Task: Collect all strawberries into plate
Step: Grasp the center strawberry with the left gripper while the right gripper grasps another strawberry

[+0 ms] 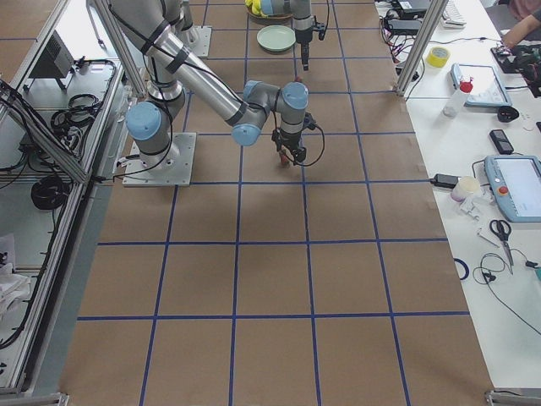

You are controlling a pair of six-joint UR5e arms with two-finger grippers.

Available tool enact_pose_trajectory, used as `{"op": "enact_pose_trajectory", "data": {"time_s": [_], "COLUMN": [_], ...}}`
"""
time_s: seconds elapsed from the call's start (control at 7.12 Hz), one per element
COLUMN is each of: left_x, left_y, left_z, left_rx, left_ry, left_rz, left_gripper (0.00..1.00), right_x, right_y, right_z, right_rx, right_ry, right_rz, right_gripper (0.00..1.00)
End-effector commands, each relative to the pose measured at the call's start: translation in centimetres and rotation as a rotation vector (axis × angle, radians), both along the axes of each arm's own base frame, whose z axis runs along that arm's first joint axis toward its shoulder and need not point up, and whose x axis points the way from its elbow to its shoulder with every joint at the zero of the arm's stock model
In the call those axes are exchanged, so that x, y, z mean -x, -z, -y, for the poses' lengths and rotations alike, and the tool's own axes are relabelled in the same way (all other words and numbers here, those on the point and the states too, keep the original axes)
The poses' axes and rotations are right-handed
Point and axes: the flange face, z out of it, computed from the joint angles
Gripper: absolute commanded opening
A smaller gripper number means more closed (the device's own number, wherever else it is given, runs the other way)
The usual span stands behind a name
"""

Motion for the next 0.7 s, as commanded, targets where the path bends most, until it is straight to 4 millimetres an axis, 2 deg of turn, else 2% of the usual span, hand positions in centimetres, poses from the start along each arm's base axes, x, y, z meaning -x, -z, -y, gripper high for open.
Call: {"op": "enact_pose_trajectory", "data": {"time_s": [0.0, 0.14, 0.28, 0.42, 0.56], "left_x": [2.7, 3.1, 3.2, 3.2, 3.2], "left_y": [2.4, 3.4, 3.3, 3.5, 3.4], "left_z": [-1.0, -1.3, -1.4, -1.5, -1.5], "left_rx": [-0.032, -0.049, -0.048, -0.053, -0.051], "left_ry": [-0.011, -0.003, 0.013, 0.015, 0.016], "left_rz": [0.000, 0.003, 0.004, 0.007, 0.008], "left_gripper": [0.86, 0.86, 0.86, 0.78, 0.55], "right_x": [-0.8, -0.8, -0.8, -0.8, -0.8], "right_y": [1.7, 1.6, 1.6, 1.6, 1.6], "right_z": [-1.8, -1.7, -1.7, -1.7, -1.7], "right_rx": [0.059, 0.064, 0.063, 0.063, 0.063], "right_ry": [-0.080, -0.081, -0.079, -0.079, -0.078], "right_rz": [-0.002, 0.007, 0.006, 0.004, 0.004], "right_gripper": [0.93, 0.87, 0.63, 0.48, 0.39]}}
